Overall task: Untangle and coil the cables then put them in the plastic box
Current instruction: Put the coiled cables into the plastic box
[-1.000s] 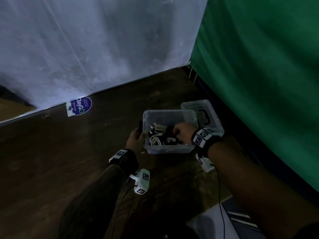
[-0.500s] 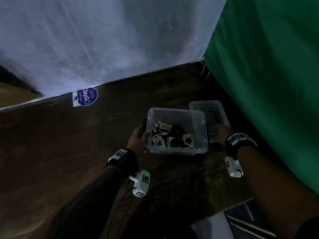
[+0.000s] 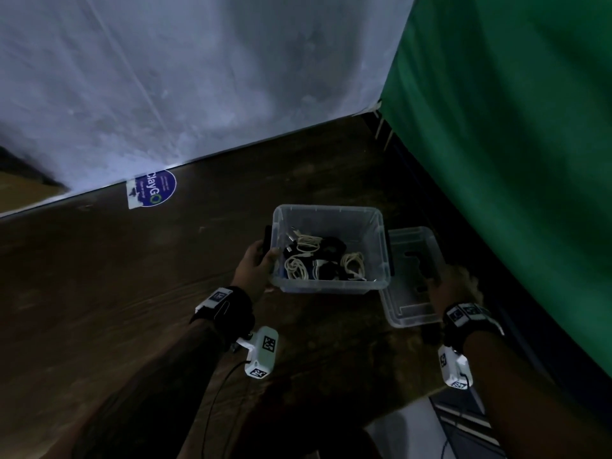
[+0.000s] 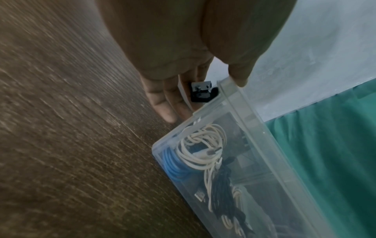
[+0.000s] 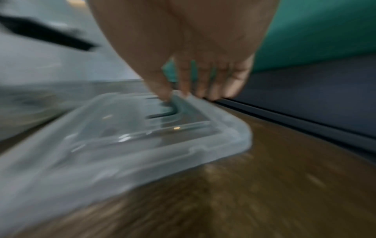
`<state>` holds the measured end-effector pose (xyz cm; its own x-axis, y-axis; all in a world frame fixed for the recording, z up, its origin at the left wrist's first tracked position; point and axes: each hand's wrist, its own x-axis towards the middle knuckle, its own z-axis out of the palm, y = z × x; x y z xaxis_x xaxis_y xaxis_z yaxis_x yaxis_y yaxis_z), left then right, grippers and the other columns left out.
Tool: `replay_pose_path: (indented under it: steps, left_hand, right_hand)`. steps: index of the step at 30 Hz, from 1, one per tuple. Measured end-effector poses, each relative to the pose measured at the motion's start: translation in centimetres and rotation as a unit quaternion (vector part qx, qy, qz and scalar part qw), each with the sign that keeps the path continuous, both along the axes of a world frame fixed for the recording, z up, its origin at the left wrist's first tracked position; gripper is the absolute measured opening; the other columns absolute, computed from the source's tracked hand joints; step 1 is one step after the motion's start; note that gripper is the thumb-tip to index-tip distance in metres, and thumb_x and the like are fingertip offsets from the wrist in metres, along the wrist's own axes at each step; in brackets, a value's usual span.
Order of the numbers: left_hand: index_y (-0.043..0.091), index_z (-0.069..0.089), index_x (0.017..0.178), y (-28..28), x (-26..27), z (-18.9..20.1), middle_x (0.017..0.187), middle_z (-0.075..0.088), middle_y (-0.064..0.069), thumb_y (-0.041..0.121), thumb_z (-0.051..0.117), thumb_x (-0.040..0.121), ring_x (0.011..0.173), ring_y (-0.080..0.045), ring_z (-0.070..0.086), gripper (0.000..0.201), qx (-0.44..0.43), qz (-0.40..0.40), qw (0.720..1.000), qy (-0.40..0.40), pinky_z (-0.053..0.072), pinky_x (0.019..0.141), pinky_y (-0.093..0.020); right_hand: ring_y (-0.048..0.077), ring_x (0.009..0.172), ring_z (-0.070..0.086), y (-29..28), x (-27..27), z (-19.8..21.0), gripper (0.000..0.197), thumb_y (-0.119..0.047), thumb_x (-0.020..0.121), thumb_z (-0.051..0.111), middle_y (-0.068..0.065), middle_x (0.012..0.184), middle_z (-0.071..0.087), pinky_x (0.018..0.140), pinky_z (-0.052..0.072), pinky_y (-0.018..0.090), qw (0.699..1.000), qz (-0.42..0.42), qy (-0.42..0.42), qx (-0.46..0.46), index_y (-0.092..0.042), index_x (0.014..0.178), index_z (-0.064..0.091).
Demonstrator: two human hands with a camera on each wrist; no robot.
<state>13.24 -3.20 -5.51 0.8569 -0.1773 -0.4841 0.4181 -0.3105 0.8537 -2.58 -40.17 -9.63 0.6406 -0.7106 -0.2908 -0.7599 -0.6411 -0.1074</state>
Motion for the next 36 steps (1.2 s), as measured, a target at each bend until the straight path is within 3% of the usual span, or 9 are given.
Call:
replay_pose_path:
  steps: [2, 6, 8, 14, 19, 22, 27, 32, 36]
  left_hand:
    - [0.02, 0.039, 0.142, 0.1, 0.1, -0.2, 0.128, 0.057, -0.007, 0.044, 0.055, 0.093, 0.087, -0.013, 0.065, 0.057, 0.003, -0.004, 1.0, -0.003, 0.053, 0.051, -0.024]
    - [0.019, 0.039, 0.142, 0.0, 0.1, 0.0, 0.124, 0.057, -0.004, 0.041, 0.054, 0.095, 0.083, -0.006, 0.062, 0.054, 0.011, -0.008, 1.0, -0.008, 0.051, 0.049, -0.019]
    - [0.019, 0.039, 0.143, 0.0, 0.1, 0.0, 0.125, 0.057, -0.004, 0.041, 0.053, 0.095, 0.083, -0.004, 0.061, 0.054, 0.017, -0.007, 1.0, -0.011, 0.05, 0.051, -0.018]
    - [0.016, 0.037, 0.143, -0.1, -0.1, 0.3, 0.125, 0.058, -0.006, 0.039, 0.053, 0.096, 0.083, -0.006, 0.062, 0.055, 0.014, -0.009, 1.0, -0.01, 0.05, 0.049, -0.016]
    - [0.019, 0.038, 0.142, -0.1, -0.1, 0.7, 0.125, 0.057, -0.005, 0.042, 0.054, 0.094, 0.099, -0.022, 0.064, 0.056, 0.02, -0.014, 1.0, -0.005, 0.055, 0.066, -0.031]
    - [0.021, 0.038, 0.142, 0.0, -0.1, 0.8, 0.124, 0.058, -0.006, 0.045, 0.054, 0.094, 0.098, -0.023, 0.065, 0.057, 0.024, -0.022, 0.999, 0.0, 0.054, 0.063, -0.031]
    - [0.025, 0.038, 0.141, 0.1, 0.0, 0.9, 0.121, 0.06, -0.006, 0.048, 0.055, 0.092, 0.091, -0.025, 0.067, 0.057, 0.031, -0.027, 0.999, 0.011, 0.056, 0.061, -0.033]
    - [0.024, 0.036, 0.142, 0.1, -0.1, 1.5, 0.116, 0.059, -0.002, 0.045, 0.053, 0.094, 0.086, -0.021, 0.066, 0.055, 0.03, -0.028, 0.999, 0.024, 0.054, 0.058, -0.03]
    - [0.025, 0.035, 0.143, 0.1, 0.0, 1.7, 0.121, 0.059, -0.005, 0.047, 0.054, 0.093, 0.088, -0.022, 0.066, 0.058, 0.025, -0.032, 0.999, 0.037, 0.055, 0.061, -0.032]
  right_hand:
    - [0.041, 0.116, 0.052, -1.2, -0.8, -0.3, 0.046, -0.037, 0.09, 0.056, 0.019, 0.133, 0.05, 0.091, 0.048, 0.049, 0.996, -0.061, 0.054, 0.02, -0.017, 0.13, 0.051]
    - [0.038, 0.095, 0.065, -2.3, -1.3, -0.7, 0.031, -0.023, 0.095, 0.055, 0.025, 0.11, 0.064, 0.072, 0.053, 0.039, 0.992, -0.087, 0.07, 0.06, 0.001, 0.111, 0.064]
    - [0.039, 0.096, 0.066, -2.4, -1.3, -0.8, 0.027, -0.02, 0.094, 0.056, 0.025, 0.109, 0.067, 0.072, 0.053, 0.039, 0.992, -0.076, 0.074, 0.066, 0.003, 0.104, 0.066]
    - [0.04, 0.102, 0.065, -1.4, -1.3, -0.3, 0.028, -0.023, 0.091, 0.057, 0.023, 0.116, 0.064, 0.082, 0.056, 0.043, 0.995, -0.054, 0.055, 0.061, -0.003, 0.11, 0.063]
    - [0.04, 0.105, 0.063, -1.9, -1.3, 1.3, 0.034, -0.026, 0.093, 0.058, 0.024, 0.119, 0.063, 0.076, 0.051, 0.036, 0.994, -0.062, 0.053, 0.069, 0.0, 0.114, 0.06]
    - [0.039, 0.109, 0.061, -3.0, -1.2, 2.7, 0.035, -0.024, 0.095, 0.057, 0.026, 0.121, 0.061, 0.078, 0.049, 0.037, 0.993, -0.075, 0.055, 0.068, 0.005, 0.115, 0.061]
    - [0.045, 0.103, 0.062, -3.9, -0.6, 7.5, 0.028, -0.016, 0.093, 0.058, 0.031, 0.113, 0.064, 0.087, 0.052, 0.046, 0.995, -0.06, -0.076, -0.006, 0.007, 0.108, 0.063]
    - [0.047, 0.095, 0.061, -4.6, 0.9, 12.8, 0.018, -0.014, 0.093, 0.057, 0.031, 0.103, 0.062, 0.071, 0.041, 0.039, 0.987, -0.047, -0.15, -0.023, 0.001, 0.102, 0.056]
    - [0.044, 0.087, 0.063, -3.0, 3.7, 14.9, 0.011, -0.016, 0.094, 0.055, 0.028, 0.094, 0.063, 0.071, 0.047, 0.04, 0.981, 0.039, -0.184, -0.038, -0.005, 0.094, 0.056]
